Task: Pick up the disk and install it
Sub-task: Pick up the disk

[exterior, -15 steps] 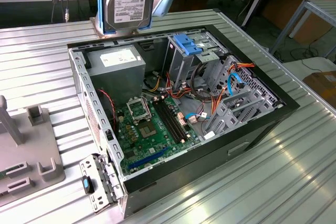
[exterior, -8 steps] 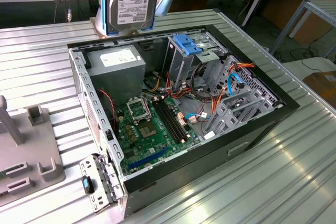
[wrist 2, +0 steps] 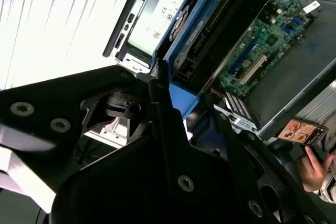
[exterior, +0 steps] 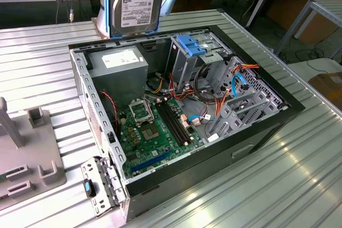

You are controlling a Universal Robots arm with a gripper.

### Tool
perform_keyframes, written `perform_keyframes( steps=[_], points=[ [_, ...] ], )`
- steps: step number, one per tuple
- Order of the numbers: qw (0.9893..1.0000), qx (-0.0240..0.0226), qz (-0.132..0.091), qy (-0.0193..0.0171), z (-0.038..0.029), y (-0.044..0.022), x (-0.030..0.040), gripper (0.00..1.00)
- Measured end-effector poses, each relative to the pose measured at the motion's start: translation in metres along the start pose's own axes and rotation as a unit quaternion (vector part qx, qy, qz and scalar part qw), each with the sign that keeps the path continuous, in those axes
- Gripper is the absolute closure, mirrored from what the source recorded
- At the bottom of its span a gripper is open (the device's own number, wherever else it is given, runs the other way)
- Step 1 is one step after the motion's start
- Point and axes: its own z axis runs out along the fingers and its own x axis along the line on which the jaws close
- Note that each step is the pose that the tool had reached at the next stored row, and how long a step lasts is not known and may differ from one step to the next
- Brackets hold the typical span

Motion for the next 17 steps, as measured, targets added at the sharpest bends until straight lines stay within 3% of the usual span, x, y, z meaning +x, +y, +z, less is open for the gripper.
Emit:
perform_keyframes(
  steps=[5,10,14,17],
  points=[
    [1.0,0.0001,0.0,0.0,0.0006,-0.0001,0.0096,0.63],
    [1.0,0.0001,0.0,0.0,0.0012,-0.0001,0.0342,0.63],
    [1.0,0.0,0.0,0.0001,0.0015,0.0,0.0435,0.63],
    [1.0,0.0,0.0,0.0001,0.0018,0.0001,0.0556,0.63]
  ],
)
